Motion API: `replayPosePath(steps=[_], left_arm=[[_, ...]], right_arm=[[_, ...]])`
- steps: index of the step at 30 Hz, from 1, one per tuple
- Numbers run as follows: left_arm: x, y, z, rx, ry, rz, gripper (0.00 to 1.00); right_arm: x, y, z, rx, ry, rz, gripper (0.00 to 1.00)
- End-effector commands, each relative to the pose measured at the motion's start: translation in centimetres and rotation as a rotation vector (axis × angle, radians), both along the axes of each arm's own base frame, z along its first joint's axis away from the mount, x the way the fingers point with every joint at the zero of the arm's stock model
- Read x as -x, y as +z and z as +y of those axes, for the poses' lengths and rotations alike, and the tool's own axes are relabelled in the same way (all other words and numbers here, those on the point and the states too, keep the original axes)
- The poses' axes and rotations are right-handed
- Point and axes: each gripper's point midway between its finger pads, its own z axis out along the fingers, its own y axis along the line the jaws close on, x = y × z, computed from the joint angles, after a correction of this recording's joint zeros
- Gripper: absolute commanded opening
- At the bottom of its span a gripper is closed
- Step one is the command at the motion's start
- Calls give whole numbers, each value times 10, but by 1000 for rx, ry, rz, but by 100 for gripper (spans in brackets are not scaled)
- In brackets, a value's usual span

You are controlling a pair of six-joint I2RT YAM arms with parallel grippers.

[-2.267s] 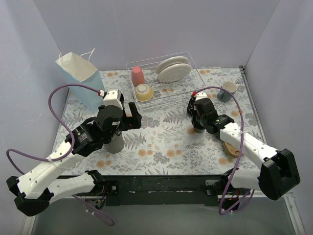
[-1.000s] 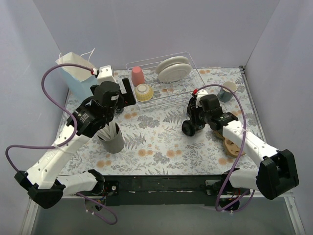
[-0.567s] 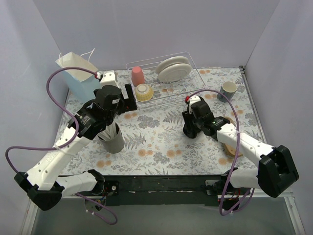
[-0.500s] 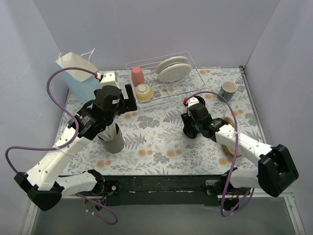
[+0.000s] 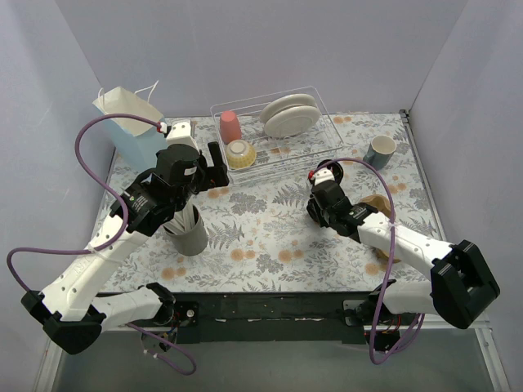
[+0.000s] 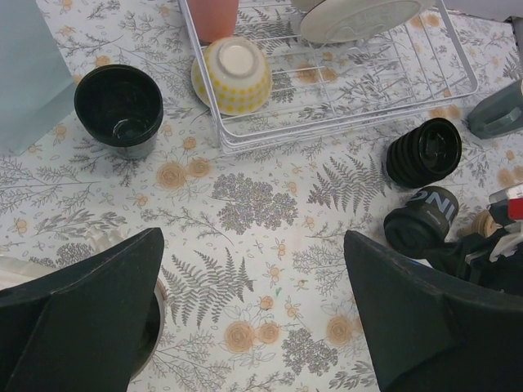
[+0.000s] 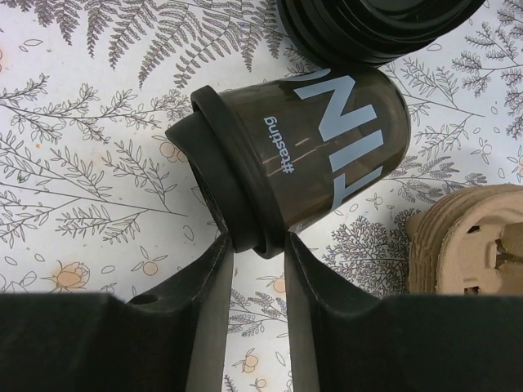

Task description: Pack the takeout coffee

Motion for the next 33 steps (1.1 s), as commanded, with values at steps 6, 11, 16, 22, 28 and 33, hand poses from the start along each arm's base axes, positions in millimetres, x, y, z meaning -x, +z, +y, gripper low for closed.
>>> replayPosePath(steps=[6,11,16,22,28,33], left_arm=[[5,6,-1,35,-19,-7,92],[7,9,-3,48,-29,-5,92],[7,3,-7,46,-45,11,92],[8,-3,-13,58,-60,33,91],[11,3,-9,68,-56,24,90],[13,8,-7,70,-53,14,90]], right_arm=[[1,30,7,-108,-18,-61,25],[9,48,19,-207,-3,-46,24],[32,76,58,-534,68,-6,25],[43,111,96,-875,112,82,25],[15,127,101,-1056,55,95,25],[-3,116,102,-1197,-40,178,25]])
